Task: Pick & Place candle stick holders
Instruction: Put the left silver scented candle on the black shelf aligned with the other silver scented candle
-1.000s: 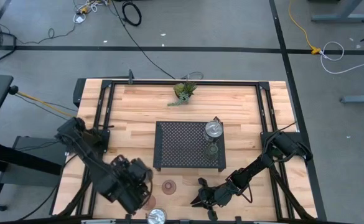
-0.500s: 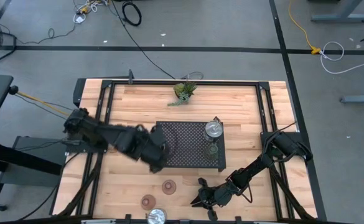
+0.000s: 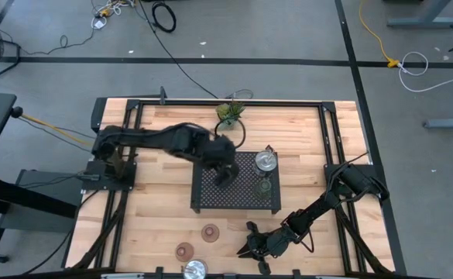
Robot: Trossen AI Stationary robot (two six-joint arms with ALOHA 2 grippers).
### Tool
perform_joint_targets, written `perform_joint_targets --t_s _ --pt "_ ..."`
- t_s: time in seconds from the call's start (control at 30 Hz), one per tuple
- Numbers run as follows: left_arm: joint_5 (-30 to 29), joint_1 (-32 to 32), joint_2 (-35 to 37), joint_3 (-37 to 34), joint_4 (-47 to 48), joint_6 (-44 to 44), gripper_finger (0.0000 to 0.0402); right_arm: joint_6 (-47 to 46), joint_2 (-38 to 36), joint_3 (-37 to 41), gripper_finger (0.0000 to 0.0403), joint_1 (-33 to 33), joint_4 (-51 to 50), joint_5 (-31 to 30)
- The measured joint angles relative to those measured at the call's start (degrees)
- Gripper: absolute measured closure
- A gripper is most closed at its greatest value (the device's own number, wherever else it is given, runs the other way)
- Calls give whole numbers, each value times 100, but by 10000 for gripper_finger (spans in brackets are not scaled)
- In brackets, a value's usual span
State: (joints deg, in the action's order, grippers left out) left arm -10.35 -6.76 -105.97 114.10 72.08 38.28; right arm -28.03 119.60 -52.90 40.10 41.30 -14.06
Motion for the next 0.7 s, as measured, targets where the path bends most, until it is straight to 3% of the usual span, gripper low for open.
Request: perform_joint_targets --t_s 0.33,0.43,0.7 --pt "558 482 -394 2 -241 -284 37 0 1 0 356 0 -18 0" --pt "556 508 -394 1 -661 -335 37 0 1 0 356 -2 -22 0" --pt "580 509 -465 1 -674 -429 37 0 1 0 356 -2 -22 -1"
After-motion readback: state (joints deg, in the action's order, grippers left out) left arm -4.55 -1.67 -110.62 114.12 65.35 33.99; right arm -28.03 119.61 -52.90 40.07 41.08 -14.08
